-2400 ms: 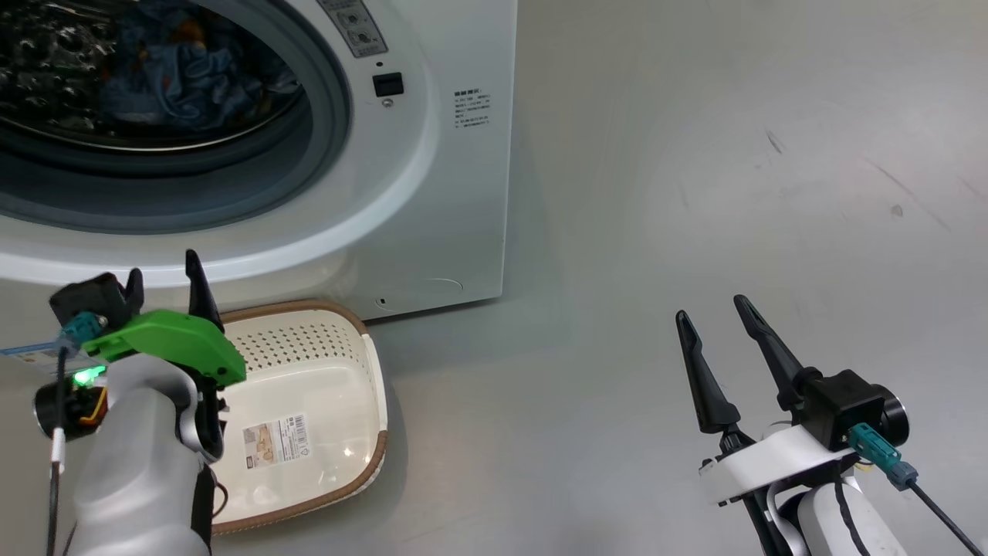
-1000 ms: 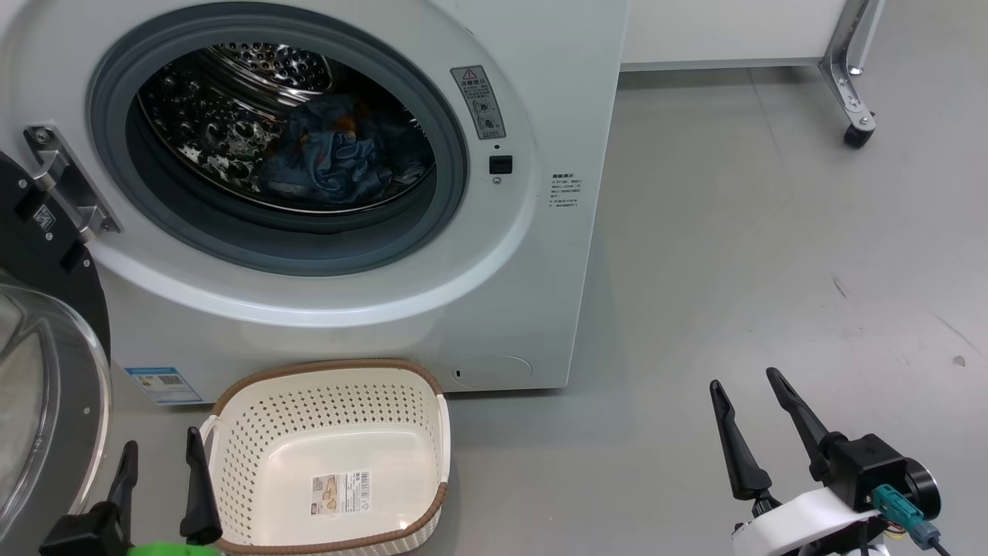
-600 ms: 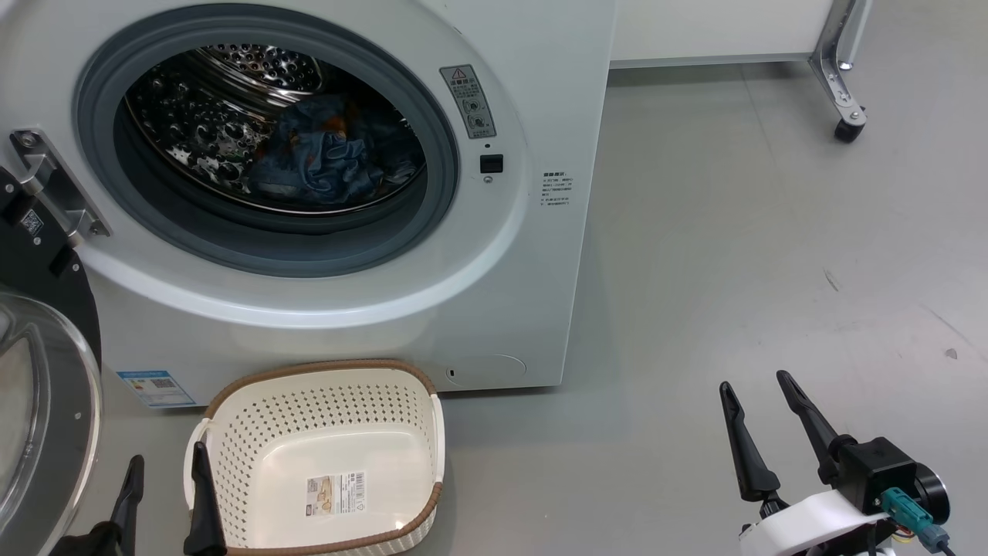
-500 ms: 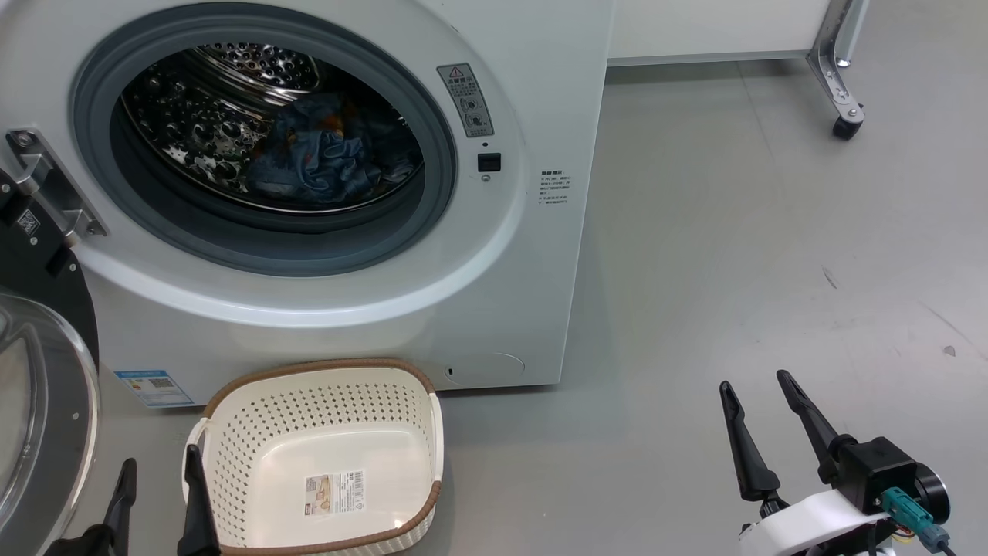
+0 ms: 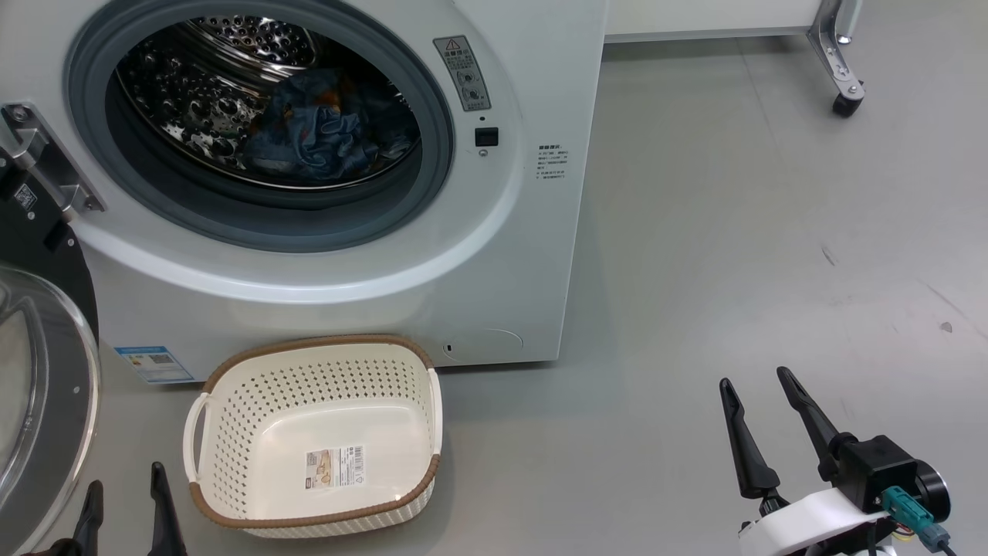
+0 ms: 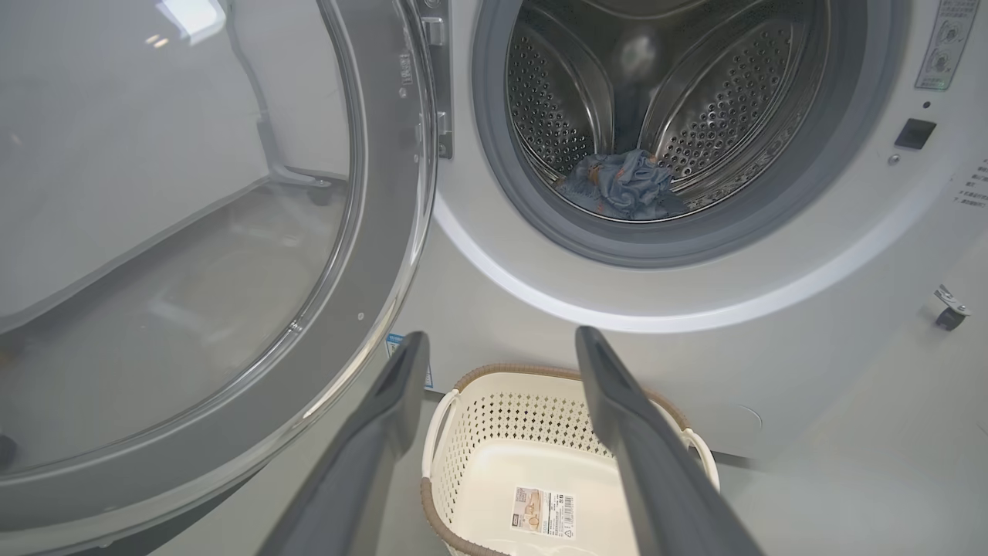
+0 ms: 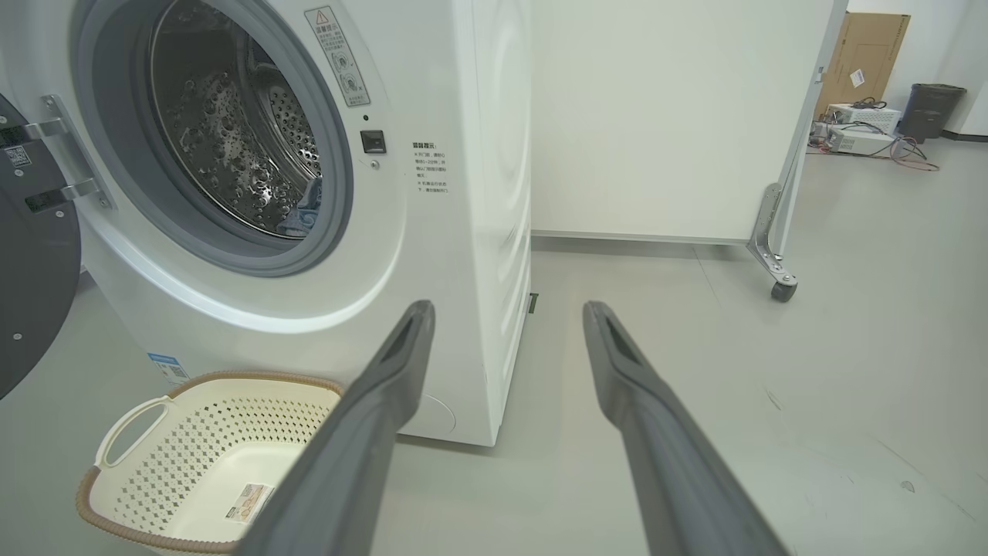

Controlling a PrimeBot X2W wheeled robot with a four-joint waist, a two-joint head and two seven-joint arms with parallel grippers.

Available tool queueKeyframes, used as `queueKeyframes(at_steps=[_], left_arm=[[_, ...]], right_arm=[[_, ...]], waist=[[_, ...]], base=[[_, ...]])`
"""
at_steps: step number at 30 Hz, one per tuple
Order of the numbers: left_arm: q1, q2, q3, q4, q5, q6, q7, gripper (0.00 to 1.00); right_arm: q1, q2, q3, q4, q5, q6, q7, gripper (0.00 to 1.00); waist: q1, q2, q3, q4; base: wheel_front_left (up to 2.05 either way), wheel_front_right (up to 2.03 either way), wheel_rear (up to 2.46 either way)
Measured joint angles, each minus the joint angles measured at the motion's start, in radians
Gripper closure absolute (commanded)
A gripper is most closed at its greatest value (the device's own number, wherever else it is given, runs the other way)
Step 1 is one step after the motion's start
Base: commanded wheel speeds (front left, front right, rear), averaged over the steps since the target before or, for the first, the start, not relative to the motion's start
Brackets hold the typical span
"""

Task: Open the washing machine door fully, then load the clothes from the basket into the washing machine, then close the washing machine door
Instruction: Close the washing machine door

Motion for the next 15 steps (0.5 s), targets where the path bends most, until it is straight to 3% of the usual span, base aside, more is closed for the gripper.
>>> queueKeyframes(at_steps=[15], left_arm=[[-0.019, 0.000, 0.003, 0.004, 0.004, -0.008, 0.000, 0.00]], right_arm=[[-0.001, 0.003, 0.001, 0.001, -0.008, 0.000, 0.000, 0.00]], waist=[[0.0000, 0.0000, 0.004, 0.003]], base=[[-0.64, 0.64, 0.00]])
